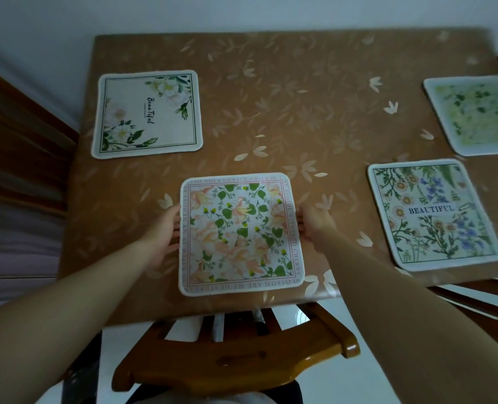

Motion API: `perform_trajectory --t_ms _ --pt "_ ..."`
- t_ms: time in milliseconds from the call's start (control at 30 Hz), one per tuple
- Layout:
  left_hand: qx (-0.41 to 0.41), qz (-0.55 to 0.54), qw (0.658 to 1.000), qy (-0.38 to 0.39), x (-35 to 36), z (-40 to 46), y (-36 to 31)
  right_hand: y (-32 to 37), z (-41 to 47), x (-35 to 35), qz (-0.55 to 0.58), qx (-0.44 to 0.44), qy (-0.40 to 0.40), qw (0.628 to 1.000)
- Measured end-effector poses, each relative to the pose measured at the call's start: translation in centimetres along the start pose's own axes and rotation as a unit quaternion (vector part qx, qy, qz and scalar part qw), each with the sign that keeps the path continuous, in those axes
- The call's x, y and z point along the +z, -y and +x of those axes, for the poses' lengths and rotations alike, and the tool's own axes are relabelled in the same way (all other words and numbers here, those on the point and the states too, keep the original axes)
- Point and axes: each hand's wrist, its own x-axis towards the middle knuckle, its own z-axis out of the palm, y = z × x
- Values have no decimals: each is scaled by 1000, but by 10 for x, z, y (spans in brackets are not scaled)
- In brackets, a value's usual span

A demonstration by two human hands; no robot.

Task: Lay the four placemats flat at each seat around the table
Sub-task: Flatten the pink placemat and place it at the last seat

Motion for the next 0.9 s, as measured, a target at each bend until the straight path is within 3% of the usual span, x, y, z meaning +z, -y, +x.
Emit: perform_trajectory --t_ms 400,900 --pt "10 -39 999 -24 5 0 -1 4 15 -6 5 -10 30 999" --pt "5 -3 1000 5 8 -7 -2 1 15 -7 -24 -5 34 999"
